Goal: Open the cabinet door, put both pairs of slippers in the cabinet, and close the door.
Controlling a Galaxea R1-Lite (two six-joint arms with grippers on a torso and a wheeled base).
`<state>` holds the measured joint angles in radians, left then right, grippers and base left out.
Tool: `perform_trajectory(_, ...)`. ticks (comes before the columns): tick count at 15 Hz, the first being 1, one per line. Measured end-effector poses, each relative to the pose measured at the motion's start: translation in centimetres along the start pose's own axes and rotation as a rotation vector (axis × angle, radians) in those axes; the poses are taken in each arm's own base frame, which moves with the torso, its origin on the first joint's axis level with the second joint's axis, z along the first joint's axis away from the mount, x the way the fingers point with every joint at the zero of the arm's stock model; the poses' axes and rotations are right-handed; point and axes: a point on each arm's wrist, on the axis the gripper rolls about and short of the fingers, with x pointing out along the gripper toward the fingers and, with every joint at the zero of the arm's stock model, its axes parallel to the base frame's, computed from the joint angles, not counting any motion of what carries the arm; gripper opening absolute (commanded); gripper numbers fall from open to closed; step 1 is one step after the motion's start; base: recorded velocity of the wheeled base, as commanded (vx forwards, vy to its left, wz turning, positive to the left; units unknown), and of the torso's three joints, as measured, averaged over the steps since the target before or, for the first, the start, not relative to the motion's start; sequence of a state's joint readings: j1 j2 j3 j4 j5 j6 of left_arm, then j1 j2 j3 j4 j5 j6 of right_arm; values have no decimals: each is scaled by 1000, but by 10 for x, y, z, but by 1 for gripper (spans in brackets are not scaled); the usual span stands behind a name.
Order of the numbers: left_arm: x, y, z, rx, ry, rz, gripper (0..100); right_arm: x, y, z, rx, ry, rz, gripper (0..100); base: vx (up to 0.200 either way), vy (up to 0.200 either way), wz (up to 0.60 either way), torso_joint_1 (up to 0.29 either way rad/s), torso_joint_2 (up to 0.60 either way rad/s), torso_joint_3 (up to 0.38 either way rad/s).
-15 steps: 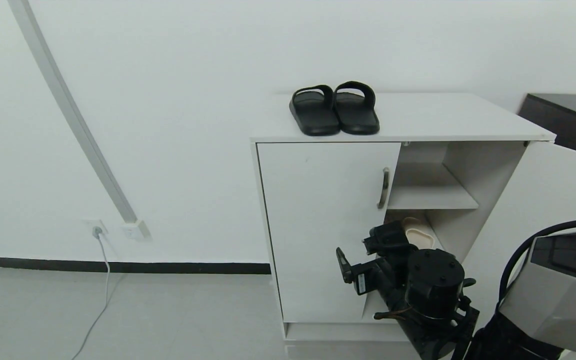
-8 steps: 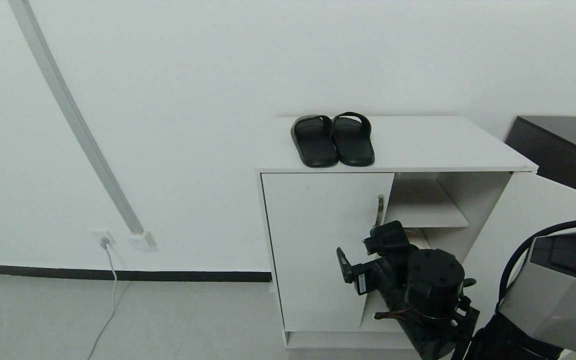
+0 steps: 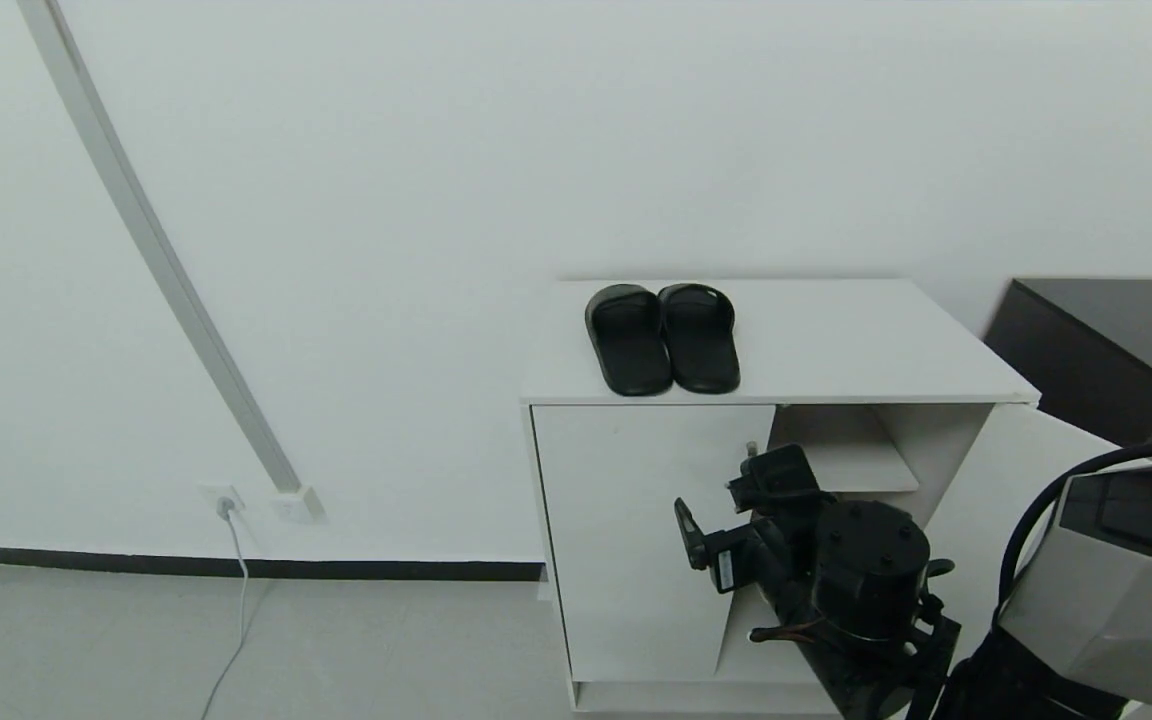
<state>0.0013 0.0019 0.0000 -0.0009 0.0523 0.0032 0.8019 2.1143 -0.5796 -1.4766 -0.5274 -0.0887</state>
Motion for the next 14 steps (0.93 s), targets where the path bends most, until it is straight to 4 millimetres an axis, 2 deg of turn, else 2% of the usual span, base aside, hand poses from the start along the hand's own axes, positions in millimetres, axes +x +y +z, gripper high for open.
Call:
perform_trajectory(4, 0, 0, 0, 0, 0, 0, 0, 0, 0, 0, 0, 0, 0, 100, 0, 0, 0, 255, -563, -311)
perform_trajectory(9, 0, 0, 0, 0, 0, 0, 0, -1, 0, -1, -12, 3, 2, 100, 0, 0, 0, 184, -396, -216)
perform_trajectory(14, 0, 0, 0, 0, 0, 0, 0, 7, -5, 5, -86, -79, 26, 100, 0, 0, 0, 19, -41, -22)
